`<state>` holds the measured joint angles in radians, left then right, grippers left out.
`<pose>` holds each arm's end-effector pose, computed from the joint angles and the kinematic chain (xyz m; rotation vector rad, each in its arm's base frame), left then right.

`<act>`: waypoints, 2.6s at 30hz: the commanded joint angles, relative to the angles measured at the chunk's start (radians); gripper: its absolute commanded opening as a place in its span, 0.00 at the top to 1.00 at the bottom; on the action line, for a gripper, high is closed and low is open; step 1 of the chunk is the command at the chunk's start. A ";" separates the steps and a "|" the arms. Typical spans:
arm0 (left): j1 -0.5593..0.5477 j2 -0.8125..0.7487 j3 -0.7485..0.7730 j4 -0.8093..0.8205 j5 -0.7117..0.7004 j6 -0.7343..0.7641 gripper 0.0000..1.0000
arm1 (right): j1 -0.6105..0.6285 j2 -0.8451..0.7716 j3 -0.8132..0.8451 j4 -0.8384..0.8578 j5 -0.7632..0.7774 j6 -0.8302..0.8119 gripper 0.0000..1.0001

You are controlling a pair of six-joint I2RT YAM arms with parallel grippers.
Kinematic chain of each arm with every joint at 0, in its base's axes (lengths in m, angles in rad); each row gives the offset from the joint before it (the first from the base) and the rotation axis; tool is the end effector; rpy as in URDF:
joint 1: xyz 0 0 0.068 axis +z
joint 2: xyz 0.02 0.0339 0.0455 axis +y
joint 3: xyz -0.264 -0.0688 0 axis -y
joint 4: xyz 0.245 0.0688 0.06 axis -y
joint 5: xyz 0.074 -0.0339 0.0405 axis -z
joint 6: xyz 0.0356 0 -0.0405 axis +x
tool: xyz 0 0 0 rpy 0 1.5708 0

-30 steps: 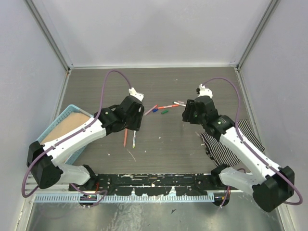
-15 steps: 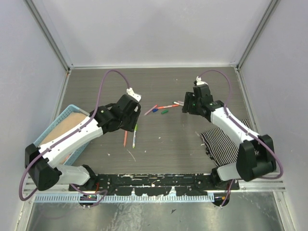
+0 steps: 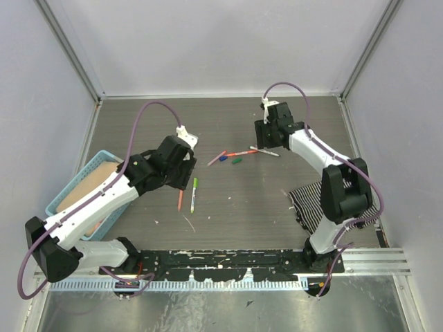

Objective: Insert the pens into the pen caps
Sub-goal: Pick up the pen from the center of the board.

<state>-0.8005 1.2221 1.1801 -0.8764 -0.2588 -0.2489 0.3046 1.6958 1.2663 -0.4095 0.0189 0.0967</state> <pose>0.1757 -0.1680 0.3251 0.5633 2.3862 -0.1392 0.3569 0.1115 0.2464 -0.2420 2.4038 0.1621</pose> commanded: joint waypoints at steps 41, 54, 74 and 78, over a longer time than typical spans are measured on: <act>0.095 0.033 -0.053 0.043 0.089 0.076 0.50 | -0.080 0.342 0.292 -0.143 -0.231 -0.317 0.42; 0.100 0.036 -0.053 0.042 0.092 0.077 0.50 | -0.080 0.357 0.276 -0.176 -0.253 -0.342 0.40; 0.102 0.040 -0.050 0.040 0.102 0.079 0.51 | -0.081 0.370 0.264 -0.209 -0.329 -0.350 0.42; 0.103 0.040 -0.048 0.040 0.104 0.079 0.50 | -0.079 0.373 0.262 -0.217 -0.330 -0.350 0.45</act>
<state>-0.7029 1.2575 1.1416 -0.8532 -0.1684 -0.1833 0.2268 2.0743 1.5246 -0.6182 -0.2909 -0.2371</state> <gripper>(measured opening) 0.496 0.562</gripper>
